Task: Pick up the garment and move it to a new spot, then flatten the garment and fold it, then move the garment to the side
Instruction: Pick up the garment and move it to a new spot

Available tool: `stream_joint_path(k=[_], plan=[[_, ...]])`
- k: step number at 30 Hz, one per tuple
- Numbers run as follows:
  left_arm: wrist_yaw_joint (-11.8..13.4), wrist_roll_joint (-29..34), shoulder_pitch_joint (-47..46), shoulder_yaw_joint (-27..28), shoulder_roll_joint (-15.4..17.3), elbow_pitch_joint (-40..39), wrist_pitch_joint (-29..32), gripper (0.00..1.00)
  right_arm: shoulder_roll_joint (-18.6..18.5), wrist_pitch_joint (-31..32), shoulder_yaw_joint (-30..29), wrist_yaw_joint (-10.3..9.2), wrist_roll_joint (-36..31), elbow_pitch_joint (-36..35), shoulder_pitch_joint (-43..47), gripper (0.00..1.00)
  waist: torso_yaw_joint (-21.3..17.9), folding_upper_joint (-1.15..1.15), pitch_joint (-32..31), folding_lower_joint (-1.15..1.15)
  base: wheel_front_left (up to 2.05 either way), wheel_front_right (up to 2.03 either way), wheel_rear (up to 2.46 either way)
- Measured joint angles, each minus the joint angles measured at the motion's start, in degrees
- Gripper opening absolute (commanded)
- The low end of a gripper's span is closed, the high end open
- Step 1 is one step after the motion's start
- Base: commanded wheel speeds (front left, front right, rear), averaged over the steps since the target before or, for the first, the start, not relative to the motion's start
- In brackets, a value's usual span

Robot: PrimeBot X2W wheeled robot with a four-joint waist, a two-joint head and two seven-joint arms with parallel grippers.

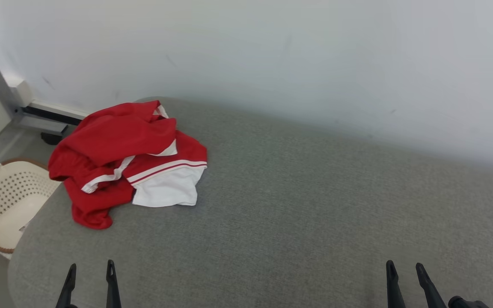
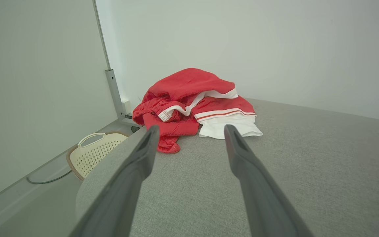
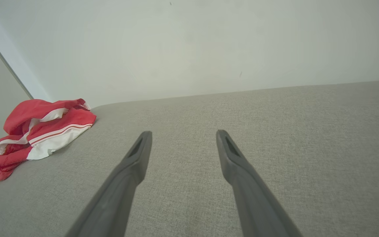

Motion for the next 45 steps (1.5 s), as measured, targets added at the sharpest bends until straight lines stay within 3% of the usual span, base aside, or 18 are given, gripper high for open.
stream_joint_path(k=[12, 28, 38, 45], plan=[[-0.38, 0.33, 0.75, 1.19, 0.02, 0.32, 0.0, 1.0, 0.02, 0.01, 1.38, 0.0, 0.45, 0.21, 0.2, 1.0, 4.08, 0.0, -1.06, 0.0, 0.0, 0.0, 0.0], [0.09, 0.16, -0.25, 1.29, 0.01, 0.68, 0.0, 1.0, 0.01, 0.01, 1.66, 0.0, 0.43, 0.21, 0.26, 1.0, 4.64, 0.0, -0.38, 0.0, 0.0, 0.0, 0.0], [-2.0, -2.3, -15.18, 4.12, 2.32, 7.92, -0.02, 1.0, 0.04, 0.01, 5.33, 0.0, -0.93, -0.91, -4.48, 1.0, 0.1, 0.0, 1.66, 0.0, 0.0, 0.0, 0.0], [-3.45, -4.31, -32.63, 5.81, 8.94, 19.74, 0.48, 1.0, 0.05, 0.0, 8.23, 0.0, -2.23, -3.7, -10.18, 1.0, -4.84, 0.01, 6.49, 0.0, 0.0, 0.0, 0.0]])
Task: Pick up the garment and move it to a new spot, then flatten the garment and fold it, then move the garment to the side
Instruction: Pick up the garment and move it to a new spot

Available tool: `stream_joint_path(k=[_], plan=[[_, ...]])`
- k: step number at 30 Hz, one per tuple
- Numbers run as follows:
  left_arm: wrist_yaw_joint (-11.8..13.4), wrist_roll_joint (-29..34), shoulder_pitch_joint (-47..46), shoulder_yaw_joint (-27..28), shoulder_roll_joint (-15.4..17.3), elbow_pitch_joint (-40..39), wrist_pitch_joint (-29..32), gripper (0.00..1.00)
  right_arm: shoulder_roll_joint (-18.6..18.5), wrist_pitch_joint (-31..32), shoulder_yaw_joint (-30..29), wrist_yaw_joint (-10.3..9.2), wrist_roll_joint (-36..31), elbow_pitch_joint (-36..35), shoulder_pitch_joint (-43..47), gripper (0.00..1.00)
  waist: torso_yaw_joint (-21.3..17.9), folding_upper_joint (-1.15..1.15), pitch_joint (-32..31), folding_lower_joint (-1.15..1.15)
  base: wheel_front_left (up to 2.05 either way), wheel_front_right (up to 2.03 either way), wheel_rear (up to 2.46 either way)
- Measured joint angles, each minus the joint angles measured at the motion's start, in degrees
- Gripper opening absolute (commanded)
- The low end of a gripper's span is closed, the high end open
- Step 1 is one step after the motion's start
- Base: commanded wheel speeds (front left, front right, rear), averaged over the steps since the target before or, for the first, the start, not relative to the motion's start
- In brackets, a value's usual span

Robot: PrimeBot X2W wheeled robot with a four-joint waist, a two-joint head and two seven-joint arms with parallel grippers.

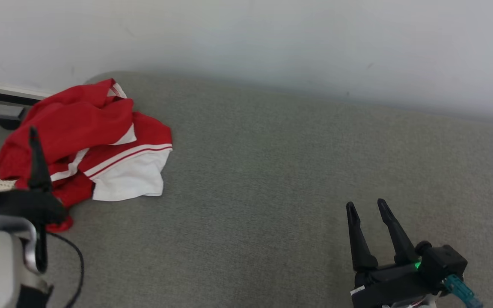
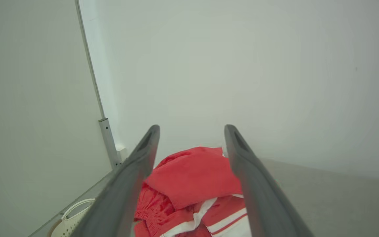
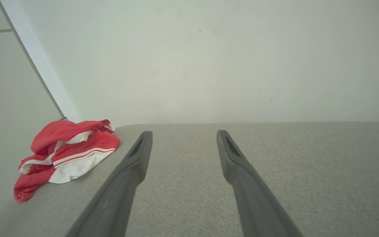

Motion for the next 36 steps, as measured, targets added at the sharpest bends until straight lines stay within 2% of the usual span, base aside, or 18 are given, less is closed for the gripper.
stream_joint_path(k=[8, 13, 22, 30, 33, 34, 35, 36], plan=[[-0.98, -2.69, -15.45, 0.35, 6.14, 9.44, 5.27, 1.0, -0.04, 0.0, 1.51, 0.0, -0.22, -3.0, -4.74, 1.0, -6.12, 0.0, 6.66, 0.01, 0.0, 0.0, 0.0], [-0.86, -3.87, -21.3, 1.19, 9.05, 15.71, 9.99, 1.0, -0.07, 0.01, 2.09, 0.0, -0.46, -4.13, -7.11, 1.0, -9.94, 0.01, 10.5, 0.01, 0.0, 0.0, 0.0], [2.98, -3.36, -24.23, 1.11, 13.37, 28.15, 18.85, 1.0, -0.08, 0.0, 2.67, 0.0, -0.37, -4.34, -7.66, 1.0, -16.28, 0.01, 15.27, 0.01, 0.0, 0.0, 0.0], [5.11, -5.01, -23.89, 2.09, 14.4, 36.62, 26.14, 1.0, -0.08, 0.01, 2.67, 0.0, -0.45, -4.01, -7.65, 1.0, -19.34, 0.0, 17.17, 0.01, 0.0, 0.0, 0.0], [6.16, -5.04, -23.85, 2.01, 14.25, 37.39, 25.97, 1.0, -0.08, 0.0, 2.57, 0.0, -0.64, -3.9, -7.63, 1.0, -19.55, 0.0, 17.3, 0.0, 0.0, 0.0, 0.0], [6.34, -5.04, -23.79, 1.93, 14.24, 37.56, 25.57, 0.9, -0.08, 0.01, 2.55, 0.0, -0.71, -3.86, -7.63, 1.0, -19.52, 0.0, 17.28, 0.0, 0.0, 0.0, 0.0], [6.61, -5.02, -23.69, 1.75, 14.18, 37.68, 25.07, 0.35, -0.08, 0.01, 2.52, 0.0, -0.97, -3.81, -7.62, 1.0, -19.47, 0.0, 17.22, 0.0, 0.0, 0.0, 0.0], [6.66, -5.02, -23.48, 1.62, 14.15, 37.67, 24.15, 0.0, -0.08, 0.0, 2.46, 0.0, -0.98, -3.78, -7.6, 1.0, -19.4, 0.0, 17.15, 0.0, 0.0, 0.0, 0.0]])
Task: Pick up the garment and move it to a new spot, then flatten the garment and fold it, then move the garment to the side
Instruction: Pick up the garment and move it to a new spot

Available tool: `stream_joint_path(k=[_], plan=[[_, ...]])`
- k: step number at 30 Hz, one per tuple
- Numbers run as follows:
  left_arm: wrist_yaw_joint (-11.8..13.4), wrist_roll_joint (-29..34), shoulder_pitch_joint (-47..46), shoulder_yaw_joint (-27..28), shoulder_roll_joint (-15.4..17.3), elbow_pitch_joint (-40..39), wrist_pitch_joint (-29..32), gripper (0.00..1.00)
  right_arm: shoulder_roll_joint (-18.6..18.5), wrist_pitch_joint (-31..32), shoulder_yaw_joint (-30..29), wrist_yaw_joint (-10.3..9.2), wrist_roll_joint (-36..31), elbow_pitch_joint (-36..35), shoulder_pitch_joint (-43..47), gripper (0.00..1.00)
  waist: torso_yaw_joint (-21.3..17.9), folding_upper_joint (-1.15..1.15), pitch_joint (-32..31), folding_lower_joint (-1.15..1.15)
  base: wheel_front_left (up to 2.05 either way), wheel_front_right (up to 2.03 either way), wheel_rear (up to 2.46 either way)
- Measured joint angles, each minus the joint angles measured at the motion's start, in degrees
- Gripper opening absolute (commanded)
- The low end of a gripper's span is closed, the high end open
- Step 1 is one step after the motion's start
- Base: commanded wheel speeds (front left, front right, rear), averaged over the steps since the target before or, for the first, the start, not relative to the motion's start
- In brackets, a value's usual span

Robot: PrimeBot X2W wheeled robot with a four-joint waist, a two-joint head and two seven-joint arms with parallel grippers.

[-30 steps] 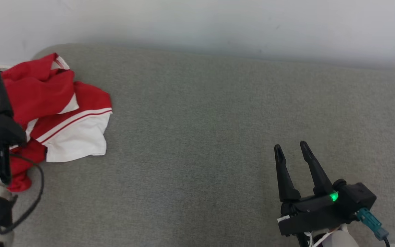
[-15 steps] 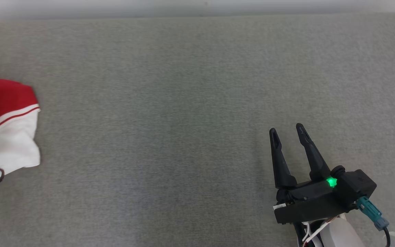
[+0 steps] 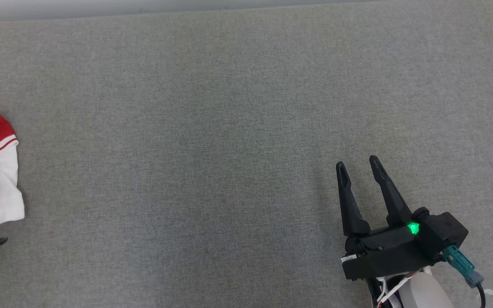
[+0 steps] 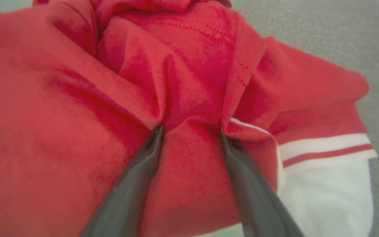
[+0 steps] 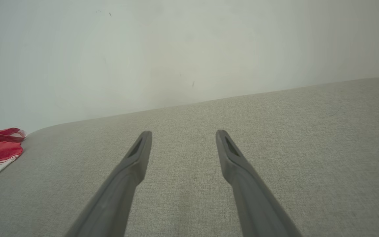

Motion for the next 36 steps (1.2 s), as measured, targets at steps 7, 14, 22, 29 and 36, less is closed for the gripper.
stream_joint_path(k=[7, 14, 22, 29, 36], plan=[[-0.65, 0.0, 0.43, -0.57, -0.08, -1.94, -8.96, 0.0, 0.01, 0.0, -0.32, 0.0, -0.43, 0.35, 0.21, 1.0, 1.03, 0.0, -0.98, 0.0, 0.0, 0.0, 0.0], [-3.34, -0.45, -2.65, -1.37, -0.57, -7.5, -19.49, 0.0, 0.01, 0.01, -1.15, 0.0, -0.45, 1.25, 1.58, 1.0, 3.02, -0.01, -3.19, 0.0, 0.0, 0.0, 0.0], [-5.81, -0.3, -5.5, -4.63, -3.71, -18.38, -22.2, 0.0, 0.03, 0.01, -1.83, 0.0, 0.08, 1.98, 2.5, 1.0, 4.68, -0.01, -6.41, -0.01, 0.0, 0.0, 0.0], [-6.7, -0.45, -5.41, -8.24, -7.54, -31.23, -19.39, 0.0, 0.03, 0.01, -2.33, 0.0, 1.16, 2.07, 3.4, 1.0, 3.74, -0.01, -7.81, -0.01, 0.0, 0.0, 0.0], [-6.87, -1.47, -3.16, -14.17, -14.71, -50.91, -10.81, 0.0, 0.0, 0.0, -3.12, 0.0, 3.18, 2.18, 3.65, 1.0, 0.07, -0.01, -8.11, -0.01, 0.0, 0.0, 0.0]])
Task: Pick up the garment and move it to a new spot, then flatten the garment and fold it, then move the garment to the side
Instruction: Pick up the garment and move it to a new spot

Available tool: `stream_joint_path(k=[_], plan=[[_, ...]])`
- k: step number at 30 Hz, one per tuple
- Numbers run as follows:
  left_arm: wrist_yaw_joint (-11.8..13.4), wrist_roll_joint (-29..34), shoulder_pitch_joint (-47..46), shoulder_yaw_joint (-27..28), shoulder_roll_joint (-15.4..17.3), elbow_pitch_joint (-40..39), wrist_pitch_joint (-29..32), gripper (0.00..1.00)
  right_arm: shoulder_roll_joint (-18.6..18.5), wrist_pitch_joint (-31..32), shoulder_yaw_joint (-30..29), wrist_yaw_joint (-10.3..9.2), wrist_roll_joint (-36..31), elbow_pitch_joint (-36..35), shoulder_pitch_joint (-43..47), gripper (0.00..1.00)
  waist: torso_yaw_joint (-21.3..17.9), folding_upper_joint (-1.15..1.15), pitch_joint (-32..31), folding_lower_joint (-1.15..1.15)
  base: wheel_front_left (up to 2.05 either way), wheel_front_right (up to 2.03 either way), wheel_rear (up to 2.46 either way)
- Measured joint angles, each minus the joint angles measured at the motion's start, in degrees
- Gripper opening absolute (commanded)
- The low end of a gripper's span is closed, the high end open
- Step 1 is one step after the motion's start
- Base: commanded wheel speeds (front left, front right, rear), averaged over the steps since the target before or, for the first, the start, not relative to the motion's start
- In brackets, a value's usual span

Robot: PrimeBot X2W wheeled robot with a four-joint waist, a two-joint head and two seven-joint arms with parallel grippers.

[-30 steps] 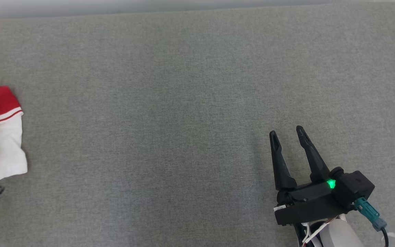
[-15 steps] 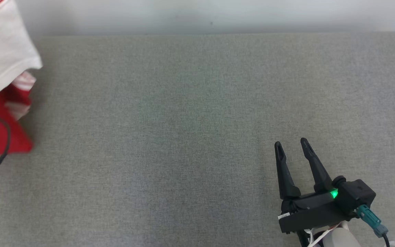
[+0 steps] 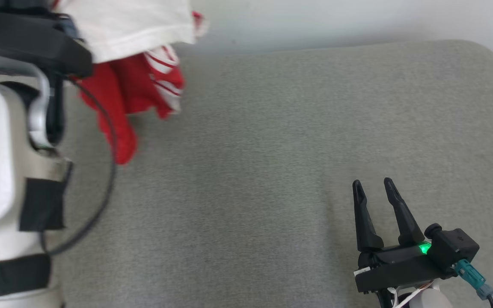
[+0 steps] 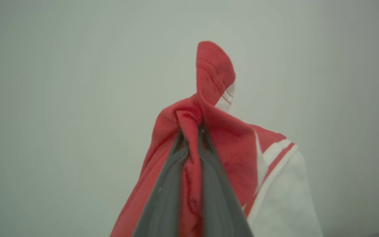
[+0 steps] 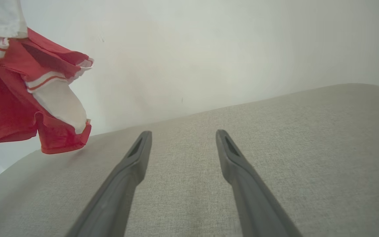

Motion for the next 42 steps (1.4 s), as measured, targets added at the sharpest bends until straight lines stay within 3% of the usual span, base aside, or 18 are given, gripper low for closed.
stream_joint_path(k=[5, 12, 22, 29, 31, 32, 42], plan=[[0.22, -0.33, 2.96, -4.93, -4.37, -7.43, 3.77, 0.0, -0.01, 0.0, -0.59, 0.0, 0.96, 0.29, 0.02, 1.0, -3.18, 0.0, 0.12, 0.0, 0.0, 0.0, 0.0], [0.77, -3.39, 10.57, -10.74, -7.47, -9.02, 4.74, 0.0, -0.01, 0.0, -1.0, 0.0, 1.09, 1.0, 0.17, 1.0, -7.48, 0.0, 0.41, 0.0, 0.0, 0.0, 0.0], [1.75, -7.22, 26.78, -17.92, -8.37, 4.47, -0.81, 0.0, -0.02, 0.01, -0.66, 0.0, 0.7, 1.87, 1.11, 1.0, -9.61, 0.0, -0.15, 0.0, 0.0, 0.0, 0.0], [1.45, -8.99, 29.99, -24.79, -8.46, 14.04, -4.9, 0.0, -0.03, 0.0, -0.42, 0.0, -0.14, 2.25, 1.46, 1.0, -8.58, 0.0, -1.71, 0.0, 0.0, 0.0, 0.0], [2.15, -8.62, 29.95, -26.7, -8.4, 14.51, -7.47, 0.93, 0.01, 0.0, -0.31, 0.0, -0.31, 2.33, 1.81, 1.0, -8.05, 0.0, -2.23, 0.0, 0.0, 0.0, 0.0], [2.27, -8.67, 29.84, -27.5, -8.39, 14.54, -8.4, 1.0, 0.04, 0.01, -0.35, 0.0, -0.43, 2.34, 2.17, 1.0, -7.77, 0.0, -2.52, 0.0, 0.0, 0.0, 0.0], [5.84, -9.61, 28.24, -31.03, -8.45, 7.25, -11.2, 1.0, 0.0, 0.01, -0.69, 0.0, -0.54, 2.48, 3.88, 1.0, -4.97, 0.0, -4.82, 0.0, 0.0, 0.0, 0.0]])
